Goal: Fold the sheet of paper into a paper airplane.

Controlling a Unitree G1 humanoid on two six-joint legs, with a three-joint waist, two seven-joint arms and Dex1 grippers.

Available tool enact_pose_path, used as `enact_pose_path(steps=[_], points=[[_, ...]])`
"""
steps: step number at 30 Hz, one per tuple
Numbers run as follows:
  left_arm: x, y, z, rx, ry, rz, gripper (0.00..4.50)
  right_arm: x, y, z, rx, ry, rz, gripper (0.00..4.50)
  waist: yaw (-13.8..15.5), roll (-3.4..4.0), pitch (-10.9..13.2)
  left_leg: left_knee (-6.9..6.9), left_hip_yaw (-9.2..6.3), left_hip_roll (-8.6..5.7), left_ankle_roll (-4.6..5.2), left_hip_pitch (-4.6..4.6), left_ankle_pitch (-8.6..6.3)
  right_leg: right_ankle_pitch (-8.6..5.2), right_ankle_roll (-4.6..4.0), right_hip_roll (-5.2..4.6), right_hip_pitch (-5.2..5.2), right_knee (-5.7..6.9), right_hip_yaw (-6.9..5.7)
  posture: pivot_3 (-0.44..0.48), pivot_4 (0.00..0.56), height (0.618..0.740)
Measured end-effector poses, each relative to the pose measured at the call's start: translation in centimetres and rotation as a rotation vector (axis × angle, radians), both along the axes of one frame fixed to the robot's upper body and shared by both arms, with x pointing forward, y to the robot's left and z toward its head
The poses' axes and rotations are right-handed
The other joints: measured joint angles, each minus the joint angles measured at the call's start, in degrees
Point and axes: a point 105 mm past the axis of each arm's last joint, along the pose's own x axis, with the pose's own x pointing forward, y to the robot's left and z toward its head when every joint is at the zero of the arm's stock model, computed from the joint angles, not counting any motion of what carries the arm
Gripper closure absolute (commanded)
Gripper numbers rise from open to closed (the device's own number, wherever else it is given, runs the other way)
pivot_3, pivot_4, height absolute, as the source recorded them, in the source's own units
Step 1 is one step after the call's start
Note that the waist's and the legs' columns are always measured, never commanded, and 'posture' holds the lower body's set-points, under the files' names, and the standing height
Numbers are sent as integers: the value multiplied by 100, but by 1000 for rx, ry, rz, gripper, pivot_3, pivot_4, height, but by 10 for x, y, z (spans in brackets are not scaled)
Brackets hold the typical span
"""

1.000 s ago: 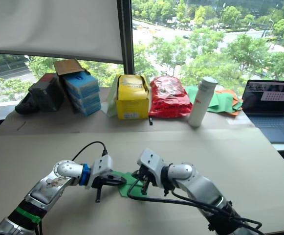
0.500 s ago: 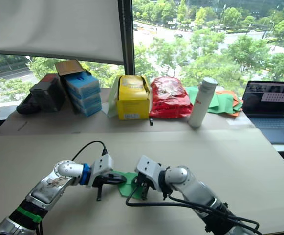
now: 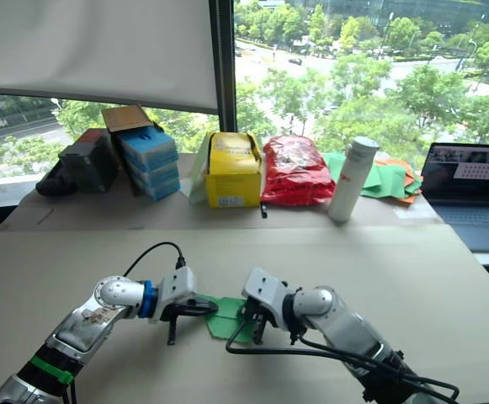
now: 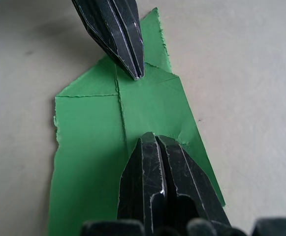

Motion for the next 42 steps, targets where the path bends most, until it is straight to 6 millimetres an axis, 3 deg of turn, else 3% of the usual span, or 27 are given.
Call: enact_pose_path(steps=[19,23,28,30,37,42], points=[[0,-1,-3,7,-9,-6,4500,-12,-42,0,-75,7,-95,4477,119,11,-22,-1,-18,0,49,33,-34,10,20,-30,75,-70,-22,0,150,740],[1,0,-2,6,-13,-4,4500,-8,-33,11,54,18,-114,4477,110,24,-14,-2,-19,-1,37,18,-27,11,19,-29,58,-64,-15,0,150,740],[1,-1,-1,4,-16,-7,4500,-2,-21,47,218,-55,-71,4477,120,36,-8,-4,-18,-2,2,0,-5,11,19,-25,38,-63,-22,0,150,740],[1,-1,0,3,-21,-12,4500,-2,-18,51,232,-68,-57,4477,115,35,-9,-4,-16,-3,5,-1,-7,11,19,-25,36,-63,-25,0,150,740],[2,-2,1,1,-26,-14,4500,4,-12,6,93,-1,-88,4477,113,36,-8,-3,-13,-9,3,-21,-3,11,19,-21,8,-55,-25,0,150,740],[-2,-11,1,-42,28,-33,4500,5,-9,5,74,-13,-80,4477,75,34,-10,-3,-10,-7,3,-22,-3,11,19,7,6,-54,-22,0,150,740]])
